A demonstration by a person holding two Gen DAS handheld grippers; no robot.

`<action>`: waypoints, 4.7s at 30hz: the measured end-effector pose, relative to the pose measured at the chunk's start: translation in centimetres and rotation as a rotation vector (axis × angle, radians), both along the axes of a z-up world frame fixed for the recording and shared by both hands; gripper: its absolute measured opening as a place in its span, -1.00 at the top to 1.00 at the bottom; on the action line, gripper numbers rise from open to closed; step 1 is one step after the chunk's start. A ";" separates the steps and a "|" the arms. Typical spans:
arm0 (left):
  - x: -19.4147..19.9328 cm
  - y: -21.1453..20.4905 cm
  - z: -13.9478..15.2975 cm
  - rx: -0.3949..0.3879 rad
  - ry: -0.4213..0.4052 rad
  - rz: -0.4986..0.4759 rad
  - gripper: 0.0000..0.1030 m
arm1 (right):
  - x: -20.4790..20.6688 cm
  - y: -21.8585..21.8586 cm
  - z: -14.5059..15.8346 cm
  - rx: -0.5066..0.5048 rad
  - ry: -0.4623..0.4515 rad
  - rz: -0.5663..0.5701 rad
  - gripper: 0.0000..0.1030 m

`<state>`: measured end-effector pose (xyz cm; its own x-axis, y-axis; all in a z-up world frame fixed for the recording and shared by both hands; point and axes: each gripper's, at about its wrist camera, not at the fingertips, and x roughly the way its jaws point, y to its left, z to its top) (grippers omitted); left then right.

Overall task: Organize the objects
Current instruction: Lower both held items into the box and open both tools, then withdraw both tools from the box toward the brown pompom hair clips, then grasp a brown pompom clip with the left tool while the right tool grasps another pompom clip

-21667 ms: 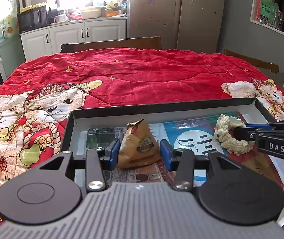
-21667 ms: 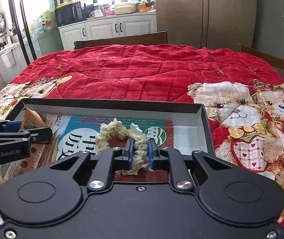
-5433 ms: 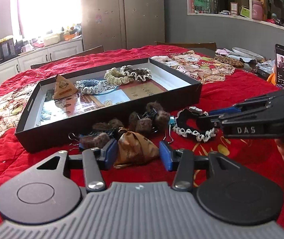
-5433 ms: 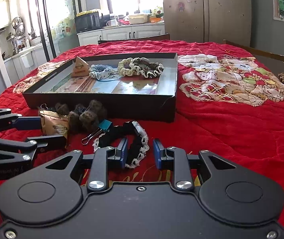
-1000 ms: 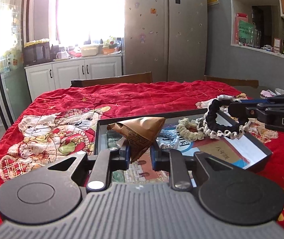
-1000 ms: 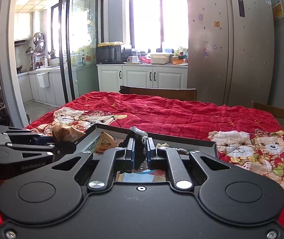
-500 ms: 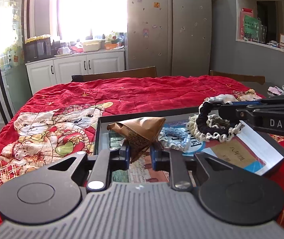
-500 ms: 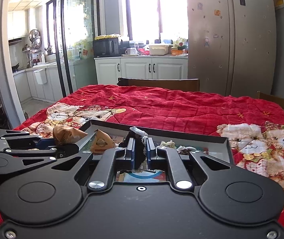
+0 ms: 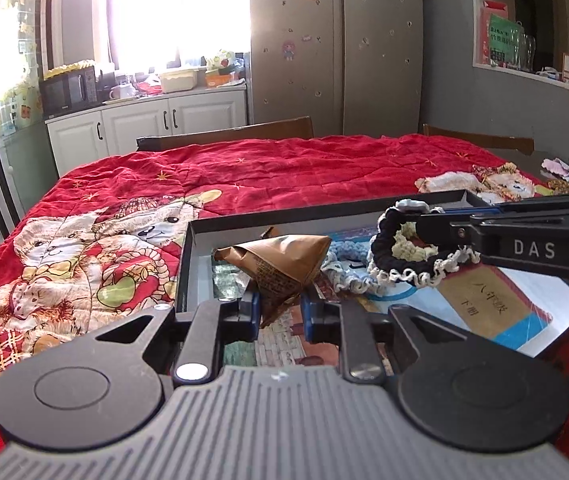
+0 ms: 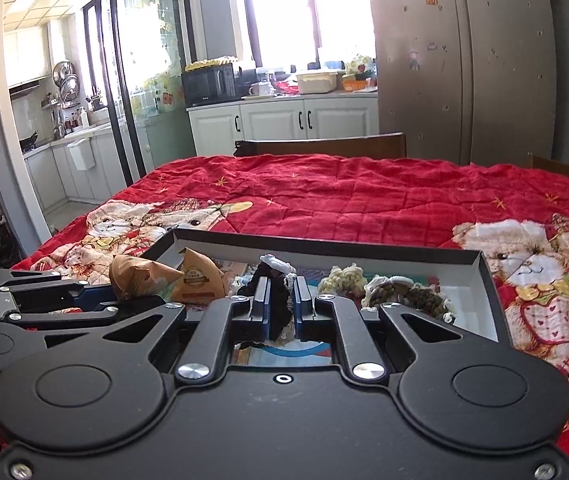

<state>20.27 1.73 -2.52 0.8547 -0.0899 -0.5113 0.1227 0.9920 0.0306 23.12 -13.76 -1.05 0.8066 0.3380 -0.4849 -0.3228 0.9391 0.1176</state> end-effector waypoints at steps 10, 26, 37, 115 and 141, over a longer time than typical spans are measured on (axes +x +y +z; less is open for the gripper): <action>0.9 0.1 -1.0 0.010 0.033 0.002 0.55 | 1.2 0.0 -1.2 0.012 0.038 -0.010 0.79; 1.6 -0.1 -1.8 0.020 0.057 0.004 0.55 | 2.0 0.3 -2.2 -0.009 0.067 -0.020 0.79; 2.0 -0.3 -2.4 0.026 0.073 0.006 0.55 | 2.4 0.4 -2.7 -0.019 0.089 -0.024 0.78; -11.6 -3.6 3.7 0.089 -0.118 -0.132 -0.90 | -15.2 -5.9 3.9 -0.042 -0.038 -0.017 0.18; -11.8 -4.6 -2.3 0.111 -0.025 -0.258 -0.64 | -16.0 -4.5 -2.9 -0.043 0.045 0.027 0.16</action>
<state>8.44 -2.85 -4.83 0.8233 -0.2512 -0.5091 0.3688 0.9184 0.1432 7.14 -18.31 -3.91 0.7744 0.3374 -0.5352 -0.3436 0.9346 0.0921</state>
